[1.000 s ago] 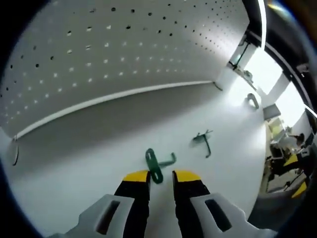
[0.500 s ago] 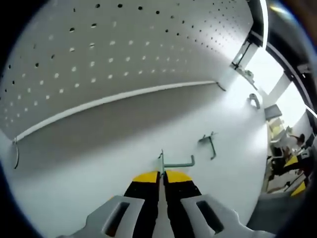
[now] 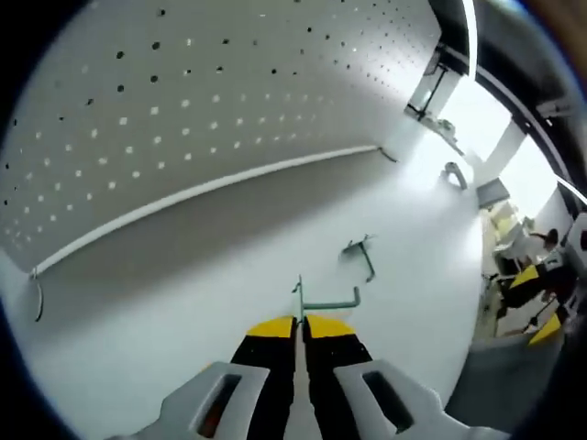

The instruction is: Insert the hook assembly into the mounting plate slot until the hook locks in place.

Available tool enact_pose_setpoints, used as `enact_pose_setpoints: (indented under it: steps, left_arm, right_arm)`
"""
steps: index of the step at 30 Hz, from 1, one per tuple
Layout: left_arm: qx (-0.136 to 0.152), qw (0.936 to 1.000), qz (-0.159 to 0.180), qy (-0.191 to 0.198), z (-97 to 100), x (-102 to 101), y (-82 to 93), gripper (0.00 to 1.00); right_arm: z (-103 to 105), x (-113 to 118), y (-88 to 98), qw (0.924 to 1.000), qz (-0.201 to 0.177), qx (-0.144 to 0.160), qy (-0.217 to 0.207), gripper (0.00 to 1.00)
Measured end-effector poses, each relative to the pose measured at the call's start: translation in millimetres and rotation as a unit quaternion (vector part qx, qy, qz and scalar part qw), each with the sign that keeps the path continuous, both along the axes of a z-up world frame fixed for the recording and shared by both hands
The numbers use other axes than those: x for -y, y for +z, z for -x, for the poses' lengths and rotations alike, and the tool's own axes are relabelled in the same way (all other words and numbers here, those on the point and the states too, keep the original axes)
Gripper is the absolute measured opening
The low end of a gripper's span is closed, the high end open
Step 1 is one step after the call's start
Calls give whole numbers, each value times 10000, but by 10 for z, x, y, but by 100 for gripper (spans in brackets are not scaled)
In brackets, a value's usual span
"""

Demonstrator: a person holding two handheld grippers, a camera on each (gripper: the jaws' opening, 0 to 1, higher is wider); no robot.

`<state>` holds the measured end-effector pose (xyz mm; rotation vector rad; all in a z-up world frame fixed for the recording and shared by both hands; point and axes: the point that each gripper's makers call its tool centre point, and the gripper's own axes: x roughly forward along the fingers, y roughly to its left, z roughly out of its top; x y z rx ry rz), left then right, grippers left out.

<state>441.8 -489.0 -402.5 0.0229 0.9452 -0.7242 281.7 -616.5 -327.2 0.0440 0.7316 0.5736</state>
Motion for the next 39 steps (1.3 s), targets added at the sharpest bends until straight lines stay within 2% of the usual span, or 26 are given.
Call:
enact_pose_setpoints:
  steps: [5, 8, 17, 28, 32, 35, 37, 39]
  left_arm:
    - [208, 9996, 132, 132, 13, -26, 223, 3]
    - [341, 9979, 411, 358, 2, -19, 418, 3]
    - [677, 9936, 711, 563, 215, -33, 826, 3]
    - [1009, 9873, 1000, 712, 486, -85, 1195, 3]
    - [1210, 9840, 1077, 747, 642, -174, 1319, 3]
    - [1255, 9820, 1169, 798, 773, -221, 1405, 3]
    - [1303, 9788, 1288, 921, 833, -257, 1483, 3]
    - [1269, 9732, 1573, 1099, 886, -260, 1585, 3]
  right_arm:
    - [10, -83, 37, 9999, -2, 64, 138, 43]
    - [19, -117, 67, 9994, 139, 158, 292, 44]
    - [84, -224, 115, 9985, 114, 235, 484, 45]
    - [188, -372, 225, 9978, -59, 271, 603, 47]
    - [217, -451, 244, 9972, -113, 292, 676, 47]
    - [247, -567, 286, 9959, -157, 343, 824, 47]
    - [252, -629, 327, 9952, -216, 383, 879, 47]
    - [253, -691, 368, 9943, -253, 426, 949, 47]
